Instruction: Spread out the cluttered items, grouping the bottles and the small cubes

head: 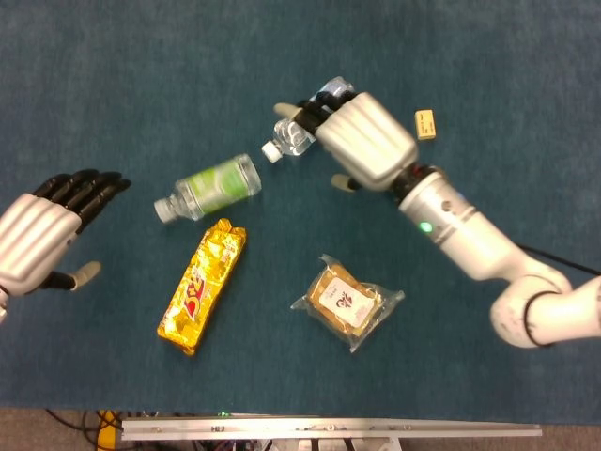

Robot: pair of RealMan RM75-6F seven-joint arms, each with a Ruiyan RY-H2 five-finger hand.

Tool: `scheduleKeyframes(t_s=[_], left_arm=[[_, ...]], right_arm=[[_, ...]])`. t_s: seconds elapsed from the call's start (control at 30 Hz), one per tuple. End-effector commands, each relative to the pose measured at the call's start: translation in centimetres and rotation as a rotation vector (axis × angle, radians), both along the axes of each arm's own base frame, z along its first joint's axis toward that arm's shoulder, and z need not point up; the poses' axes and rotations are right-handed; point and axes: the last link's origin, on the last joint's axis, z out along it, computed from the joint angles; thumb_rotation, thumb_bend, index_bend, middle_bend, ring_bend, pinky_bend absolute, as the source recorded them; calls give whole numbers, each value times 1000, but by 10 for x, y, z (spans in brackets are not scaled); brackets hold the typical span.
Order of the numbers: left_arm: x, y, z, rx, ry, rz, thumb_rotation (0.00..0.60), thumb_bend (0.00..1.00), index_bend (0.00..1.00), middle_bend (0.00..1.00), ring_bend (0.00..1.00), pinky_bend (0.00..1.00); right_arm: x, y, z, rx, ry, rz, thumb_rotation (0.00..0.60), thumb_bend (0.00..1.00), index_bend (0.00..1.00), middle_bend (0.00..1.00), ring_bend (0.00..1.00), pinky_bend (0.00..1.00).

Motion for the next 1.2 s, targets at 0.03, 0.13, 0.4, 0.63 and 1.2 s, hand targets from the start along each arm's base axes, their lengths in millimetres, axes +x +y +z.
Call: scheduleKeyframes(t_s=[0.03,0.13,0.4,0.63,1.2], left_arm=[[1,1,-3,-11,1,-5,600,263,0,85,79,158],[4,4,-8,-28,0,-13,600,263,0,85,79,158],[12,21,-21,-42,-1,-48,600,262,0,90,79,158],[20,42,-37,-37,-8,-57,600,262,0,92,79,158],[52,78,-105,-105,-8,44,600,260,0,44,73,158]], right_arm=[[-16,4,26,-35,-23,-21,600,8,152,295,272,464],[-26,9,50,-64,-43,-38,600,7,152,295,272,464],[-63,33,104,-127,-30,-79,600,8,152,301,272,464],[-88,61,135,-158,-15,-94,600,8,152,324,269,464],[-117,97,169,-198,-32,-125,600,8,152,324,269,464]])
